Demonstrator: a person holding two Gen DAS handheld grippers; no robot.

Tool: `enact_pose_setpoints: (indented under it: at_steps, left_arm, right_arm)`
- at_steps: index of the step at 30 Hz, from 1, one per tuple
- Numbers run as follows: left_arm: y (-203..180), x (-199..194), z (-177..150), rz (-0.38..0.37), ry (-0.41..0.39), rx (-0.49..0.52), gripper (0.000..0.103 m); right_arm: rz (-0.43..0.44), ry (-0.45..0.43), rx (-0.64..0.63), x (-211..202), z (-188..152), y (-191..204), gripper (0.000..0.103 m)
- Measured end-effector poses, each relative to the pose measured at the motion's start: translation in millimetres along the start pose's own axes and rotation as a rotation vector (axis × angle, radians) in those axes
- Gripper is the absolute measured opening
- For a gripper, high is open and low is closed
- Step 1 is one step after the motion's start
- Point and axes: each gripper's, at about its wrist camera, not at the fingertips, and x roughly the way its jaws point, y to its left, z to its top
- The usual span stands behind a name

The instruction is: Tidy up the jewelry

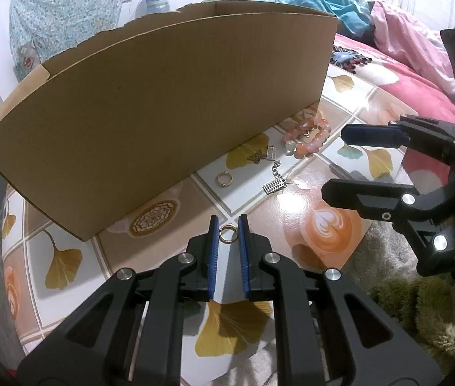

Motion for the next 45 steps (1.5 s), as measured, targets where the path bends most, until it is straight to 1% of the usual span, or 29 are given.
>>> enact_pose_setpoints:
  at_steps: [5, 9, 15, 16, 22, 28, 31, 36, 38, 40, 45]
  left_arm:
    - [3.6, -2.2, -0.6, 0.002, -0.008, -0.014, 0.011]
    - [11.8, -7.1, -0.8, 0.004, -0.022, -0.040, 0.011]
    - [29.8, -13.8, -3.5, 0.039, -0.045, -0.086, 0.011]
    - [32.9, -14.6, -4.1, 0.044, -0.047, -0.095, 0.011]
    - [47.2, -15.3, -7.5, 0.051, -0.054, -0.130, 0.011]
    - [50.3, -10.9, -8.2, 0.036, -0.054, -0.131, 0.011]
    - [51.6, -9.4, -8.4, 0.028, -0.055, -0.136, 0.011]
    - [51.3, -8.9, -9.4, 0.024, -0.058, -0.137, 0.011]
    - [50.9, -8.7, -9.2, 0.023, -0.058, -0.137, 0.011]
    - [50.9, -8.7, -9.4, 0.023, -0.059, -0.138, 0.011]
    - [49.5, -9.2, -9.6, 0.020, -0.061, -0.137, 0.011]
  right_arm:
    - [0.002, -0.005, -0.015, -0.4, 2.9, 1.8, 0.069]
    - [0.011, -0.018, -0.052, 1.7, 9.0, 8.0, 0.069]
    - [0.044, -0.030, -0.120, 16.9, 21.6, 24.1, 0.068]
    - [0.049, -0.027, -0.133, 21.4, 23.3, 27.2, 0.062]
    - [0.058, 0.025, -0.149, 48.6, 27.7, 36.0, 0.045]
    - [0.060, 0.068, -0.159, 62.5, 29.4, 36.0, 0.031]
    - [0.061, 0.088, -0.168, 66.6, 30.6, 35.8, 0.026]
    - [0.054, 0.100, -0.190, 68.5, 33.9, 37.3, 0.024]
    - [0.050, 0.105, -0.208, 69.7, 35.2, 39.3, 0.020]
    - [0.064, 0.118, -0.215, 70.4, 36.1, 41.8, 0.013]
    - [0.060, 0.127, -0.234, 71.0, 37.4, 46.9, 0.012]
